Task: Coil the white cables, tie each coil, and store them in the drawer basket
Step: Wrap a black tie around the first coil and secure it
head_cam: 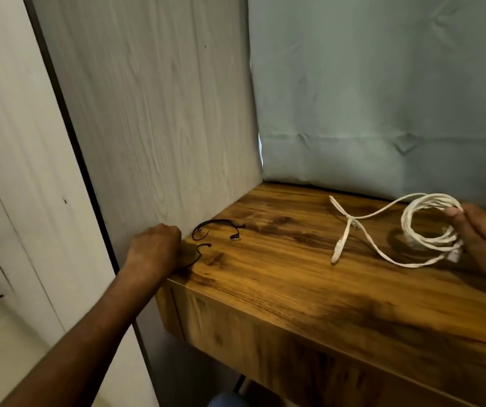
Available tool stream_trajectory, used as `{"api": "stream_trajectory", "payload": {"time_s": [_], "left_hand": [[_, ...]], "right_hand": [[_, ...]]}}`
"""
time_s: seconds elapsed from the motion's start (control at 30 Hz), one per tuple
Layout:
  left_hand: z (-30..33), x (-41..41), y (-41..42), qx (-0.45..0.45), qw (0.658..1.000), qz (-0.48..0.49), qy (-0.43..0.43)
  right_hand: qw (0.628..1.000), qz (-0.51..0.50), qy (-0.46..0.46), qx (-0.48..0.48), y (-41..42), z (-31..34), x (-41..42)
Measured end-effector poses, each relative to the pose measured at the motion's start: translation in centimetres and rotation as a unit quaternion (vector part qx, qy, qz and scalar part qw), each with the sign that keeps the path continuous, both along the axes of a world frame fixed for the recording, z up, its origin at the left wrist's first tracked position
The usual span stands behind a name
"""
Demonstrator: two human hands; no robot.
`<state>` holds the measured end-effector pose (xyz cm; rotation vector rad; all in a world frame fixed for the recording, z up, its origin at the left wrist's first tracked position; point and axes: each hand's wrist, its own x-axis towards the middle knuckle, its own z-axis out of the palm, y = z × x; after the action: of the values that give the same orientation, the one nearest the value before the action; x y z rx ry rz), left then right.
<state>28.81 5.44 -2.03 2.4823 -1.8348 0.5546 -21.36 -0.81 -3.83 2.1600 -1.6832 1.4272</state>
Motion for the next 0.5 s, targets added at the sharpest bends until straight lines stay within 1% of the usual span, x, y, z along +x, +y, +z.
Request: {"api": "stream_trajectory", "payload": {"time_s": [0.13,0.3,0.37,0.4,0.47,0.5], "left_hand": [[-0.5,-0.8,-0.1,0.020,0.999,0.013,-0.041],[-0.3,-1.1,0.0,-0.024,0.998,0.011,-0.055],[0.5,-1.5,0.6,-0.058,0.998,-0.019,-0.019],[1.1,-1.9,0.7,-0.079,0.995,-0.053,0.011],[3.2,-2.6,1.7,-0.084,0.981,-0.132,0.119],[4.5,-3.3,2.4,-0.070,0.964,-0.177,0.186]], "right_hand": [[1.000,0.000,0.020,0.010,-0.7,-0.3,0.0],[0.999,0.022,0.039,0.024,-0.9,-0.2,0.0],[0.998,0.029,0.043,0.027,-0.9,-0.1,0.2],[0.998,0.029,0.039,0.025,-0.8,-0.1,0.1],[0.998,0.037,0.034,0.025,-0.5,0.1,0.7],[0.998,0.041,0.031,0.026,-0.4,0.1,0.9]]}}
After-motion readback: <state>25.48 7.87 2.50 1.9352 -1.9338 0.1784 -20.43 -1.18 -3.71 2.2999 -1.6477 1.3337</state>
